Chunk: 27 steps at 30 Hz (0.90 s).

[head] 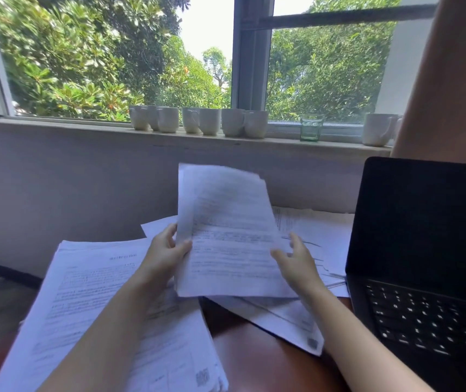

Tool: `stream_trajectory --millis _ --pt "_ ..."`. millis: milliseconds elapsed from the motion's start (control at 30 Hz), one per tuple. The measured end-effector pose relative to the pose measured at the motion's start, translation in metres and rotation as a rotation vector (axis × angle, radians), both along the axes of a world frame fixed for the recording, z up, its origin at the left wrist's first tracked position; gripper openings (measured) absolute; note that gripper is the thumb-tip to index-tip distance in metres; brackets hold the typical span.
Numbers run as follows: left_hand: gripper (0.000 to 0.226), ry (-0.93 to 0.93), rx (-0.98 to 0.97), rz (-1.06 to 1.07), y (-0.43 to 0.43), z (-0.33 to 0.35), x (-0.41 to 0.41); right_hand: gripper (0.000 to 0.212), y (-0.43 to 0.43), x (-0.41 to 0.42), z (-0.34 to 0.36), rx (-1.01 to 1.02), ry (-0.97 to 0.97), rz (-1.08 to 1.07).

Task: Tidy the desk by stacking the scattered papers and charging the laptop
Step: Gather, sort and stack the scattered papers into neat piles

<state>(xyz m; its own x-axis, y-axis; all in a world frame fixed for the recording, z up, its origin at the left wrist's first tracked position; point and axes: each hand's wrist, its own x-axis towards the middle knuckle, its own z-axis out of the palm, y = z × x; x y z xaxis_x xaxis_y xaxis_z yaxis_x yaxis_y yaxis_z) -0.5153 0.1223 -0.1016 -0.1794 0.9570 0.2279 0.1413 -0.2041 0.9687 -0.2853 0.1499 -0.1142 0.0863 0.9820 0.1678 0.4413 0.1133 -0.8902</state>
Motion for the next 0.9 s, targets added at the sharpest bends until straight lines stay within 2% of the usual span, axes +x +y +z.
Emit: stream_trajectory --millis 67,100,133,267,400,500,600,700,800,900 --pt "0.03 -0.018 0.078 0.012 0.0 0.002 0.002 0.027 0.0 0.001 0.005 -0.018 0.32 0.028" --pt "0.029 -0.028 0.105 0.02 0.0 0.005 0.004 0.02 0.0 0.002 0.009 -0.002 0.422 0.04" --pt "0.028 -0.034 0.13 0.034 0.0 0.008 0.006 0.017 -0.001 0.004 0.014 0.034 0.447 0.039" --pt "0.02 -0.003 0.199 0.037 0.0 0.038 0.01 0.017 -0.006 0.006 0.03 0.169 0.412 0.075" --pt "0.023 0.056 0.218 0.051 -0.006 0.083 0.005 0.033 -0.015 -0.011 0.042 0.21 0.407 0.132" --pt "0.02 0.042 0.238 0.057 -0.024 0.104 -0.003 0.036 -0.024 -0.023 0.061 0.25 0.486 0.178" --pt "0.028 0.071 0.276 0.107 -0.052 0.106 -0.014 0.035 -0.036 -0.031 0.079 0.328 0.509 0.218" --pt "0.021 0.074 0.329 0.121 -0.079 0.098 -0.029 0.028 -0.052 -0.043 0.082 0.399 0.531 0.316" --pt "0.016 0.102 0.385 0.163 -0.101 0.085 -0.048 0.026 -0.067 -0.06 0.075 0.361 0.526 0.448" --pt "0.021 0.101 0.391 0.218 -0.122 0.075 -0.063 0.037 -0.081 -0.076 0.066 0.26 0.479 0.617"
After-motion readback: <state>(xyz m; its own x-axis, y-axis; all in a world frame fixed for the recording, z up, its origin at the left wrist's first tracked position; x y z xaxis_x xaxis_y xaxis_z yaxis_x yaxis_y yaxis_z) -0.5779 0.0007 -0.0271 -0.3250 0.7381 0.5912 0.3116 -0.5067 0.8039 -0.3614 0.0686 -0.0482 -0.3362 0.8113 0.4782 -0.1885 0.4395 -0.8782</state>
